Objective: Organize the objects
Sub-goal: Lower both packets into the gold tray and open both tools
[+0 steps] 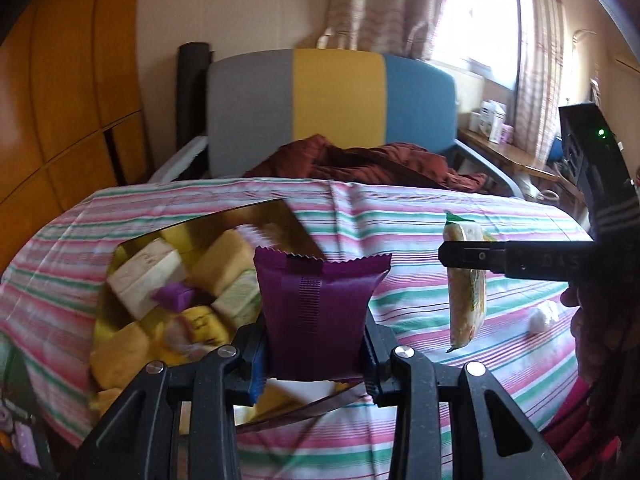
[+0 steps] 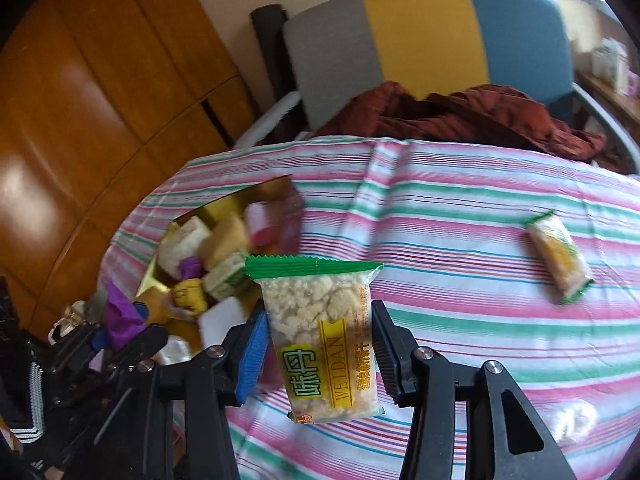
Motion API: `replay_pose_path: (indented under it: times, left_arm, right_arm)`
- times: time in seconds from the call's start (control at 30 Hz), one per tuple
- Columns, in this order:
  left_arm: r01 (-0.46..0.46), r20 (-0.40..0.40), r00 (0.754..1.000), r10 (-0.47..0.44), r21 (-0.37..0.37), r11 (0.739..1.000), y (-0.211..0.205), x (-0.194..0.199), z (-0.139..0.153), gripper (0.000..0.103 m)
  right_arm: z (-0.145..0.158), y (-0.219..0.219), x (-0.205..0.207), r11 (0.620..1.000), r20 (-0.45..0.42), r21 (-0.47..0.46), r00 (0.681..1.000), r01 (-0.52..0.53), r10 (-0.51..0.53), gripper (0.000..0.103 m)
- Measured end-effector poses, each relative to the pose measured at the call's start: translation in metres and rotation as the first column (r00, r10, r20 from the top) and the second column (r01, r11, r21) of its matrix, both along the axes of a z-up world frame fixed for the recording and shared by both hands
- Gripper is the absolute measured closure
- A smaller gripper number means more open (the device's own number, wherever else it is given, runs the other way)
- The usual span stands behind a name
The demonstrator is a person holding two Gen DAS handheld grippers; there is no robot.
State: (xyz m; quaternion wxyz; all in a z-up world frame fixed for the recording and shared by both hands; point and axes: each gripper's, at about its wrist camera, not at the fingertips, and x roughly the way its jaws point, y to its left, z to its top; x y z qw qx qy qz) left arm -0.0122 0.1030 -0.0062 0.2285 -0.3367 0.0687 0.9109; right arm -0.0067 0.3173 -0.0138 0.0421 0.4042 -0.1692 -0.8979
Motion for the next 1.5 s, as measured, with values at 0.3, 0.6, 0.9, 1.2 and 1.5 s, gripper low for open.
replay_pose_path:
  times: [0.3, 0.6, 0.9, 1.2, 1.5]
  left_arm:
    - [-0.171, 0.038, 0.985, 0.169, 0.051, 0.984, -0.082, -0.010, -0.006, 0.066]
    - [-0.317, 0.087, 0.947, 0.309, 0.097, 0.943, -0.150, -0.016, -0.014, 0.066]
    - [-0.308, 0.098, 0.949, 0.298, 0.107, 0.945, -0.150, -0.021, -0.017, 0.066]
    - [-0.266, 0.102, 0.961, 0.256, 0.102, 0.958, -0.124, -0.042, -0.018, 0.066]
    - [-0.268, 0.097, 0.960, 0.263, 0.044, 0.962, -0.094, -0.079, -0.023, 0.066]
  right_arm:
    - [0.007, -0.063, -0.030, 0.991, 0.003, 0.014, 0.992, -0.130, 0.130, 0.053]
    - [-0.002, -0.096, -0.083, 0.986, 0.046, 0.048, 0.986, -0.161, 0.159, 0.053]
    - [-0.028, -0.102, -0.125, 0.993, 0.128, 0.033, 0.986, -0.112, 0.107, 0.051]
    - [-0.025, -0.091, -0.108, 0.996, 0.100, 0.041, 0.992, -0.084, 0.080, 0.047]
    - [-0.018, -0.098, -0.074, 0.990, 0.067, 0.101, 0.993, -0.101, 0.095, 0.028]
